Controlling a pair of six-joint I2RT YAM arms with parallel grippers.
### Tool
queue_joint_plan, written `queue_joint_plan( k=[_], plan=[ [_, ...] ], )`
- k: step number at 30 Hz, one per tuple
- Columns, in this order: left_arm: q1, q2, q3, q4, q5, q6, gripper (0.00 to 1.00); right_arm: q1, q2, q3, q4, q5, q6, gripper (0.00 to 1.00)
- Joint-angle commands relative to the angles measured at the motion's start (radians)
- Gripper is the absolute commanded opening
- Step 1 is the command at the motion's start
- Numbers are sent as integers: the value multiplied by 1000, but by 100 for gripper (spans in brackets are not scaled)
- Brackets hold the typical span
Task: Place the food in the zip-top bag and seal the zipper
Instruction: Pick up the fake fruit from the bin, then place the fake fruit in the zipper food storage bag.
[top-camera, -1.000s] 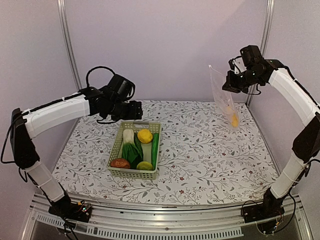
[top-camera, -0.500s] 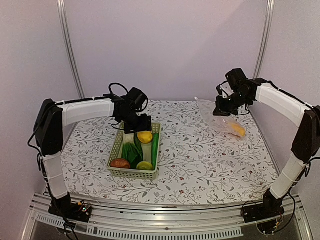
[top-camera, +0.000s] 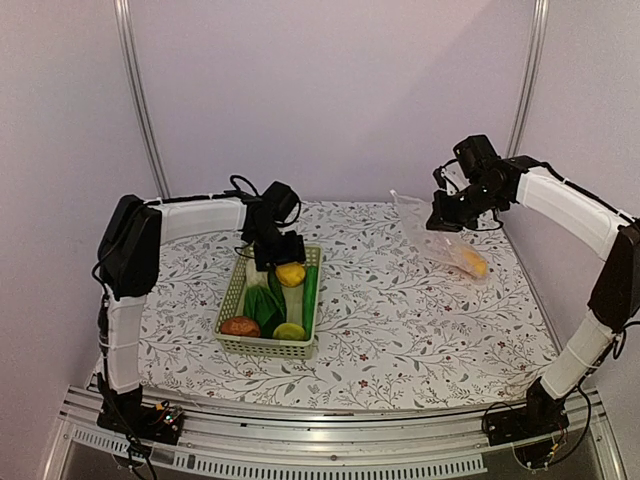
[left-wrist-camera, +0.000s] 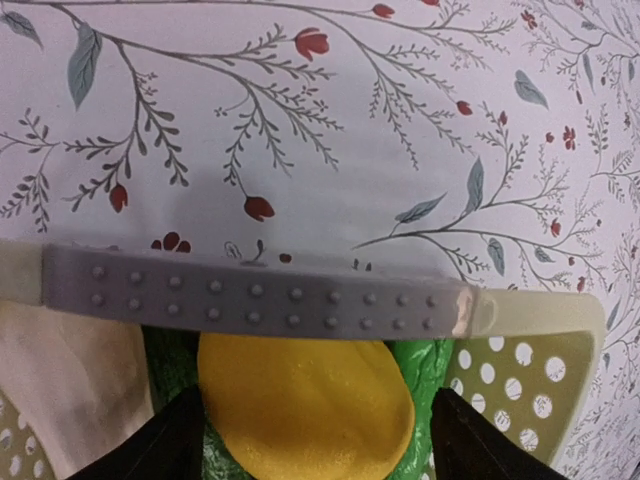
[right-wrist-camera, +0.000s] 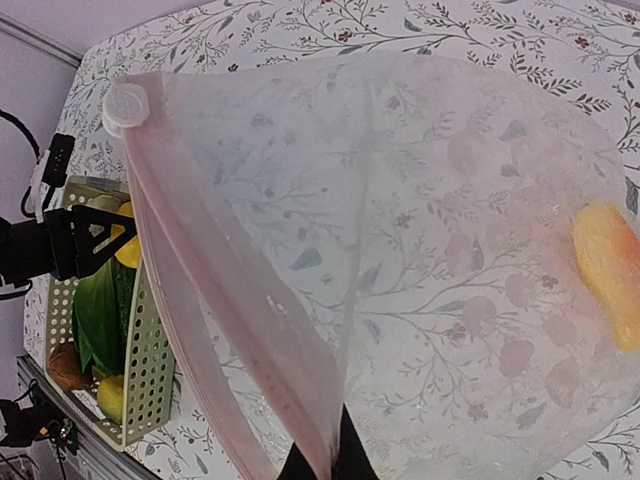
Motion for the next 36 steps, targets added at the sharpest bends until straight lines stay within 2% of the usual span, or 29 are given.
queue_joint_plan(
  k=[1, 7, 11, 21, 25, 29, 36],
  plan=[
    [30, 62, 44, -11, 45, -18, 76, 6, -42, -35, 1, -14, -5, 0],
    [32, 74, 70, -2, 71, -6, 68, 5, -41, -31, 2, -25, -7, 0],
    [31, 19, 45, 6, 78, 7, 55, 7, -44, -32, 8, -31, 0, 0],
    [27, -297, -80, 62, 57, 54, 49, 36, -44, -22, 3, -25, 8, 0],
    [11, -427, -130, 220, 99, 113, 48, 72, -26, 19, -15, -31, 12, 0],
    [-37, -523, -158, 450, 124, 185, 47, 128, 16, 118, -54, -37, 20, 0],
    [-168, -581, -195, 783, 93, 301, 47, 227, 111, 303, -105, -82, 57, 0]
  ],
)
